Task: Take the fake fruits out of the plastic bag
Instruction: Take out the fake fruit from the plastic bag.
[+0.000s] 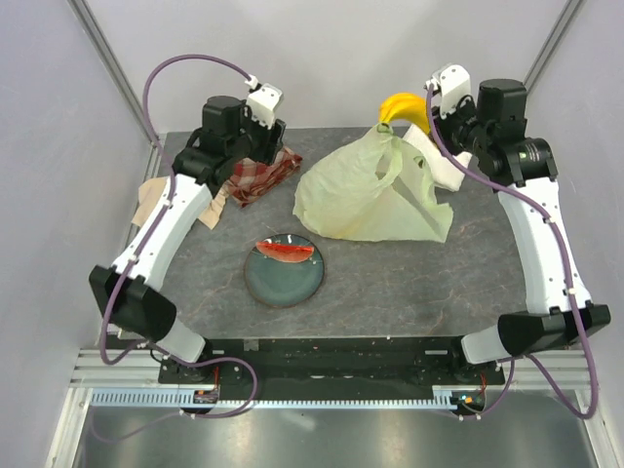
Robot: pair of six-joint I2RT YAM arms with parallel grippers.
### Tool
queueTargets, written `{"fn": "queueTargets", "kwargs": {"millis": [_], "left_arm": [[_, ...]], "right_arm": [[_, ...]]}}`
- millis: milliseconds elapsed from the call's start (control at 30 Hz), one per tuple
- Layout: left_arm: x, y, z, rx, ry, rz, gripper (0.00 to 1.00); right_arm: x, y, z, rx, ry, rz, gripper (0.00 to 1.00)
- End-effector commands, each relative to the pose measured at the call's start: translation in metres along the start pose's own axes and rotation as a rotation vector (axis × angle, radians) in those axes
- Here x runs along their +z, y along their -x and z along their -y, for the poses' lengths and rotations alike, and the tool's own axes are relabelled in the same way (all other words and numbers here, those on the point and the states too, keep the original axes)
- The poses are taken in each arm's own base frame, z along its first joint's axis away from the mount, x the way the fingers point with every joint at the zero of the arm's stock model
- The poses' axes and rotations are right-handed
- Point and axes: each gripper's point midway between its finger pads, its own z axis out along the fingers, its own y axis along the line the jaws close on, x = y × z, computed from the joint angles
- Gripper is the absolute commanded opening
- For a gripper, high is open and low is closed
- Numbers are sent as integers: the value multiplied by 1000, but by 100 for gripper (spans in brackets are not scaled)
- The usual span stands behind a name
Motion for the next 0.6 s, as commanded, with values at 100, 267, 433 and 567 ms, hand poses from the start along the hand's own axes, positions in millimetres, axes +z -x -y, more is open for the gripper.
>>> {"fn": "queueTargets", "kwargs": {"millis": [100,267,433,567], "left_arm": [[-84,18,1,39,44,112,66],[-110,7,-3,24,65,121,66],[-130,-2,-4,0,70,131,67],[-138,-4,-6,-41,57,149,67]], "right_arm": [[-53,15,70,23,-654,21,0],[-65,-4,95,130,-913,2,0],[-53,-21,123,58,-1098,-66,0],[-20,-24,139,85,-1095,-81,0]]}}
